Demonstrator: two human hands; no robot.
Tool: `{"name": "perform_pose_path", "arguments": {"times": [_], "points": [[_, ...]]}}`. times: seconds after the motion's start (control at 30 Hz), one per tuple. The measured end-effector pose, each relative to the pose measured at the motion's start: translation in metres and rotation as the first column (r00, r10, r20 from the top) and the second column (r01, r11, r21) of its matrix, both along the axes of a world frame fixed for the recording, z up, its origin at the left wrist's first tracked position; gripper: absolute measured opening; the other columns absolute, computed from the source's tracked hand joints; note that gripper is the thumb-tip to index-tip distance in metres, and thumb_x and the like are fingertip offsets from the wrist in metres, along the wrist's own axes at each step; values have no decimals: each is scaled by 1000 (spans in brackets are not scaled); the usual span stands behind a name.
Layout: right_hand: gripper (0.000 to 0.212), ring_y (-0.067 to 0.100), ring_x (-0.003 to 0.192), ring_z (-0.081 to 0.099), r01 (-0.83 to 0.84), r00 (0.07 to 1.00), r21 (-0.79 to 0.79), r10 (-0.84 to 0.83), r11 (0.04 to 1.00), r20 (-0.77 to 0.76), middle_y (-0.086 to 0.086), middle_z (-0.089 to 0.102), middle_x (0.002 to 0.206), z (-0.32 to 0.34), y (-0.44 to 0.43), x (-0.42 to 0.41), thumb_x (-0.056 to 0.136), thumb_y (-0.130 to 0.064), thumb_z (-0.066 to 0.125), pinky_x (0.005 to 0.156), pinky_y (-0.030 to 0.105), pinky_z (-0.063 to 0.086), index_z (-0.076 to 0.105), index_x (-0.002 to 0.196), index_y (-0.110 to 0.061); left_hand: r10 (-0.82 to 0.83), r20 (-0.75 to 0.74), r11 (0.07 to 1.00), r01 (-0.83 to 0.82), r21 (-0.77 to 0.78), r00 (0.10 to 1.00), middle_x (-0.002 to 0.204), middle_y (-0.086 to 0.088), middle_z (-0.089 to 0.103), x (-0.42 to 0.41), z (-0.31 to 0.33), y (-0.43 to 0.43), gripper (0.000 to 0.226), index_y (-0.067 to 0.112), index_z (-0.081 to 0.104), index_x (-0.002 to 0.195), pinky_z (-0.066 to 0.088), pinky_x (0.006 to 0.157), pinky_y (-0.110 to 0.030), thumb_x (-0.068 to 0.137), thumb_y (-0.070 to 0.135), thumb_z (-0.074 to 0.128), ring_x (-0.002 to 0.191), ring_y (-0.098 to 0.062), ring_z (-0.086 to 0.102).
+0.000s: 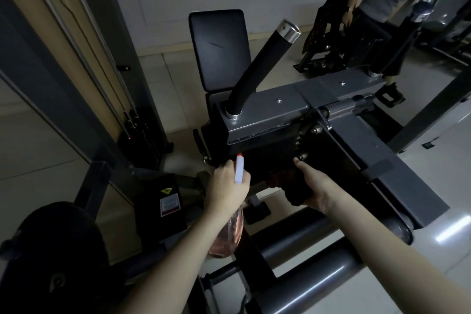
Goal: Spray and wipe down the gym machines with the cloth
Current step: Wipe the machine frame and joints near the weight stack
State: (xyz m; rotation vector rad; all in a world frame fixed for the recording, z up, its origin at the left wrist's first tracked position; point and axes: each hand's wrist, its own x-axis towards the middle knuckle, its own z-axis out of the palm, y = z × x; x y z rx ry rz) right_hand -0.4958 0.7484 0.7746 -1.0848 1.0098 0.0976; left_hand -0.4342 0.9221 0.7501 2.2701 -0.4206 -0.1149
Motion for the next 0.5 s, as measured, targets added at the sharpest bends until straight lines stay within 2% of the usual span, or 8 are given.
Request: {"name": "perform_pose_path", "arguments": {"times": [0.13, 0.27, 0.37, 0.43, 0.5], "points": [[37, 23, 65, 60, 57, 998, 83, -57, 995, 7, 14, 64, 89, 5, 8, 2, 94, -38, 51, 50, 31, 45, 57, 117, -10, 43, -44, 999, -43, -2, 998, 60, -5, 45, 1, -7, 10, 28, 11, 39, 62, 27, 46, -26, 87, 15, 51, 51, -22, 44], [34, 22, 67, 56, 106, 990, 169, -120, 980, 75, 10, 61, 79, 11, 29, 19, 97, -37, 38, 54, 30, 41, 59, 93, -10, 54, -32, 999, -54, -5, 998, 57, -4, 43, 2, -6, 16, 27, 11, 38, 63, 26, 45, -27, 87, 15, 50, 49, -21, 43], [37, 27, 85, 63, 232, 952, 164, -259, 959, 164, 12, 66, 103, 13, 42, 49, 92, -36, 42, 60, 30, 50, 60, 112, -11, 79, -31, 997, -80, -14, 996, 59, -6, 47, 4, -7, 21, 22, 7, 43, 67, 31, 48, -28, 86, 14, 51, 53, -24, 46], [54, 31, 94, 63, 356, 913, 144, -376, 924, 157, 12, 61, 121, -1, 39, 74, 80, -42, 50, 63, 35, 54, 52, 129, -19, 110, -29, 993, -111, -32, 994, 58, -5, 46, 4, -7, 25, 24, 9, 42, 66, 32, 48, -28, 86, 13, 53, 51, -24, 45], [64, 32, 101, 61, 420, 884, 142, -440, 896, 159, 8, 57, 129, -14, 34, 98, 77, -53, 51, 75, 42, 54, 46, 134, -25, 115, -4, 993, -115, -37, 993, 58, -5, 47, 6, -10, 28, 22, 8, 43, 67, 34, 46, -29, 86, 13, 54, 49, -25, 46]]}}
